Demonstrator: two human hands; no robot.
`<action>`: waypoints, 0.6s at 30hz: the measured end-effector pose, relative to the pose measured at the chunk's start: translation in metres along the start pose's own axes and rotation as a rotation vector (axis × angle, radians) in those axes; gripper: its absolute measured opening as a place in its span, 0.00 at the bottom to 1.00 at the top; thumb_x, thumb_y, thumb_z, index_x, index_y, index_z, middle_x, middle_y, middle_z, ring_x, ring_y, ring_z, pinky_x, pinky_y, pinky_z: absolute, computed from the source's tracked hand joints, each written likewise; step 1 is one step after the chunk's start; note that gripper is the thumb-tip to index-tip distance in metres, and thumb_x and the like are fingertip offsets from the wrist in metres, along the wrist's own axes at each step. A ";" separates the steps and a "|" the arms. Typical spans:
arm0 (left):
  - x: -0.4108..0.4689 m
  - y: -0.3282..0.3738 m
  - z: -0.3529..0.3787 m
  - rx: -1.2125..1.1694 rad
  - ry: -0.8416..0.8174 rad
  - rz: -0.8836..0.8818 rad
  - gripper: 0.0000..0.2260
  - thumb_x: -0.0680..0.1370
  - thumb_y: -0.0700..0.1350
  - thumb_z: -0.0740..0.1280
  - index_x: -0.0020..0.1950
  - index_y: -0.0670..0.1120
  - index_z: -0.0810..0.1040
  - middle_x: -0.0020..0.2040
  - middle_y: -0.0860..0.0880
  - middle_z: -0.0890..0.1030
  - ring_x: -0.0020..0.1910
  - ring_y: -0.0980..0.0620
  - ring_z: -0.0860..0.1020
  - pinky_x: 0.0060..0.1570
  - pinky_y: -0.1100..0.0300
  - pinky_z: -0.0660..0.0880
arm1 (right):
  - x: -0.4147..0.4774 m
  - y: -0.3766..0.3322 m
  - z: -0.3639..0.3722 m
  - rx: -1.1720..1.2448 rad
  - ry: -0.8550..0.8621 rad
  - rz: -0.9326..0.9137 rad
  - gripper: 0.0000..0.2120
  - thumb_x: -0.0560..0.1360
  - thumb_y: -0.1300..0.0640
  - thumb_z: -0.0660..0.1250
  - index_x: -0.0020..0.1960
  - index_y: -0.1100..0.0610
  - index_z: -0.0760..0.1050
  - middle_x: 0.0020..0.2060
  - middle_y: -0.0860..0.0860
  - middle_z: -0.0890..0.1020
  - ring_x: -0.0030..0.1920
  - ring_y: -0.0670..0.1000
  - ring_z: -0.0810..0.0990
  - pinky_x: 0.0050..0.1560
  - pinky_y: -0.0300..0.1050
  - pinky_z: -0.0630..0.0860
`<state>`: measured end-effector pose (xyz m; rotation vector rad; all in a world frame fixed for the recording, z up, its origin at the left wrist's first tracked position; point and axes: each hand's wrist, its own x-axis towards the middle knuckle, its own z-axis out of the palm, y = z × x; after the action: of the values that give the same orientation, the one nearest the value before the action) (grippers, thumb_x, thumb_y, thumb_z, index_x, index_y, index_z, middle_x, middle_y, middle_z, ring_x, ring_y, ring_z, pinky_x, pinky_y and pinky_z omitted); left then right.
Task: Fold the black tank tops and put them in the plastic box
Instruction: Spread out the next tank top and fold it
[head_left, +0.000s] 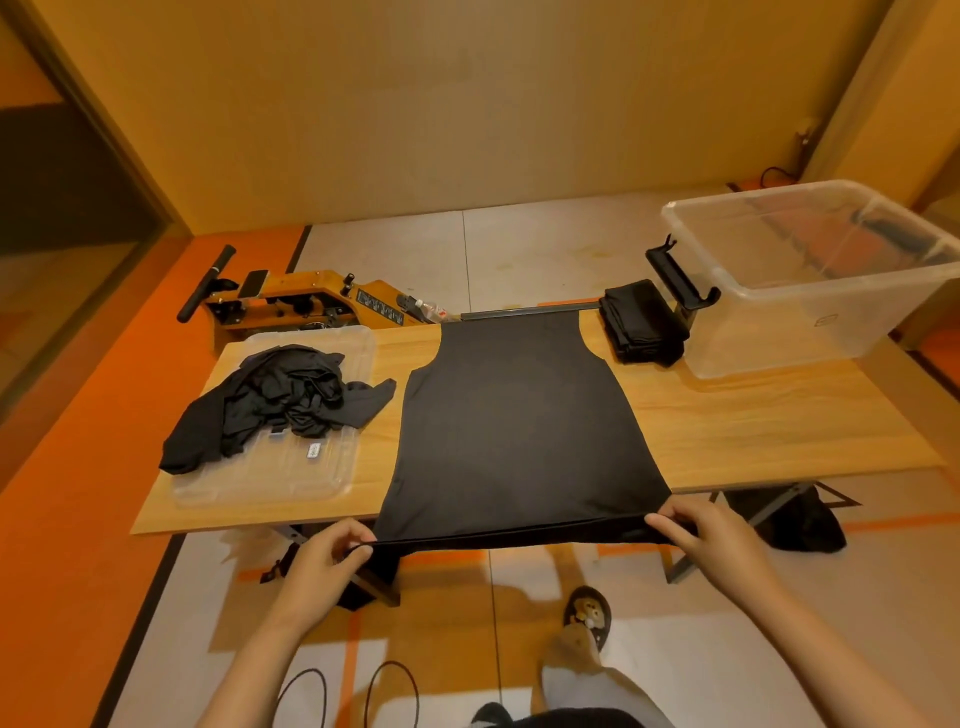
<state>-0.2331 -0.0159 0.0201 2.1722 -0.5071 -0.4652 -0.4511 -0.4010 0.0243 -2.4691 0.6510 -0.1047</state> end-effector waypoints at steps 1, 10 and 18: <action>-0.002 -0.001 0.000 -0.008 -0.004 -0.002 0.15 0.76 0.35 0.68 0.43 0.57 0.79 0.44 0.53 0.81 0.45 0.56 0.79 0.47 0.60 0.75 | -0.003 0.002 0.002 0.005 0.000 0.002 0.10 0.75 0.49 0.68 0.36 0.47 0.74 0.30 0.45 0.77 0.35 0.41 0.77 0.39 0.46 0.76; -0.012 -0.003 0.001 -0.030 -0.019 -0.015 0.12 0.76 0.35 0.67 0.40 0.52 0.78 0.41 0.52 0.80 0.43 0.56 0.78 0.46 0.59 0.73 | -0.016 -0.002 0.009 0.085 0.106 0.001 0.09 0.75 0.55 0.69 0.36 0.52 0.76 0.27 0.48 0.77 0.31 0.45 0.77 0.37 0.49 0.76; -0.019 -0.002 0.003 -0.047 0.000 -0.024 0.15 0.78 0.35 0.63 0.39 0.55 0.71 0.33 0.51 0.72 0.32 0.58 0.69 0.38 0.59 0.66 | -0.020 -0.008 0.003 0.054 0.021 -0.005 0.10 0.77 0.53 0.65 0.37 0.45 0.71 0.27 0.46 0.77 0.29 0.44 0.77 0.32 0.36 0.70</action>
<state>-0.2499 -0.0069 0.0196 2.1349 -0.4661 -0.4858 -0.4645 -0.3840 0.0279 -2.4212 0.6428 -0.1489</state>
